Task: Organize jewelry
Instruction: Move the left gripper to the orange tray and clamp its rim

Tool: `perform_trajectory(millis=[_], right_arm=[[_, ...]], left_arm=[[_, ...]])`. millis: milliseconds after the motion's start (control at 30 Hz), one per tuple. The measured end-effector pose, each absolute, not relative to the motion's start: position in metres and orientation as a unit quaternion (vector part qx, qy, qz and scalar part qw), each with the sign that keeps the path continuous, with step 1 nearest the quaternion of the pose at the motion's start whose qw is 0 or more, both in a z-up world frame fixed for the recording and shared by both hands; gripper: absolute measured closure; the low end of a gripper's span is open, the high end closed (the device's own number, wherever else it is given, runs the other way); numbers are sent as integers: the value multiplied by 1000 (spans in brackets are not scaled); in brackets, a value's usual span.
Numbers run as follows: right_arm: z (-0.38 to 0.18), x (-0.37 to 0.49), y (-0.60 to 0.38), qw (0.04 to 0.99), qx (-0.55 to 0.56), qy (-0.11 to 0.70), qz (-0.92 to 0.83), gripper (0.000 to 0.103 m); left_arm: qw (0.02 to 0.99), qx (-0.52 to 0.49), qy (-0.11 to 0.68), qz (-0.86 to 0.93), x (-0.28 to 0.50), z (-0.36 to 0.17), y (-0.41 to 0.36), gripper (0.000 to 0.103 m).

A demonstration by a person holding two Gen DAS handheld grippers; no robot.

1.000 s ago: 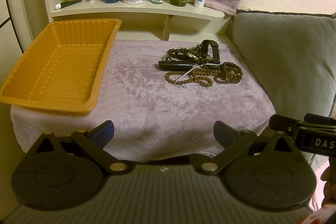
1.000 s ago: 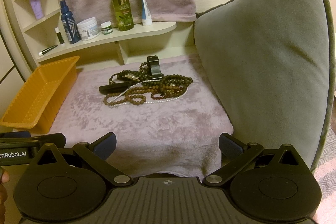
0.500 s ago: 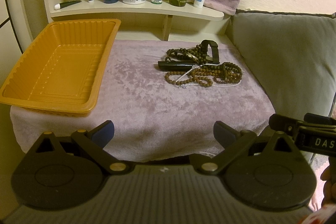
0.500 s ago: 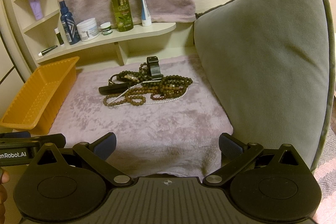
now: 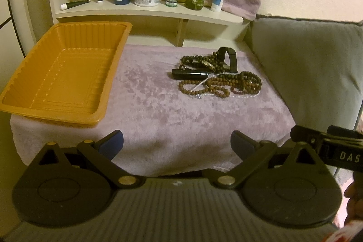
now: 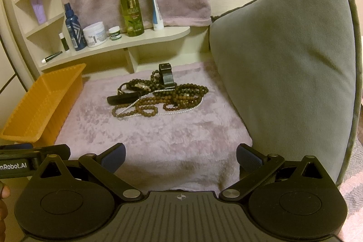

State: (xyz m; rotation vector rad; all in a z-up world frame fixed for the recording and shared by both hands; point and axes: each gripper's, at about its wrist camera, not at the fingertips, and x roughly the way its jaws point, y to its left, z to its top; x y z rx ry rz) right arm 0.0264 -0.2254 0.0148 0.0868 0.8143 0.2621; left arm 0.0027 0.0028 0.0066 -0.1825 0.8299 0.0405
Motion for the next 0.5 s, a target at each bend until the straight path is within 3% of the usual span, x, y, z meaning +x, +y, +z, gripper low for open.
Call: perform_trajectory(millis=[500], right_arm=[[12, 37, -212, 909, 68, 374, 171, 0]], left_arm=[[925, -122, 359, 40, -1, 38, 77, 5]])
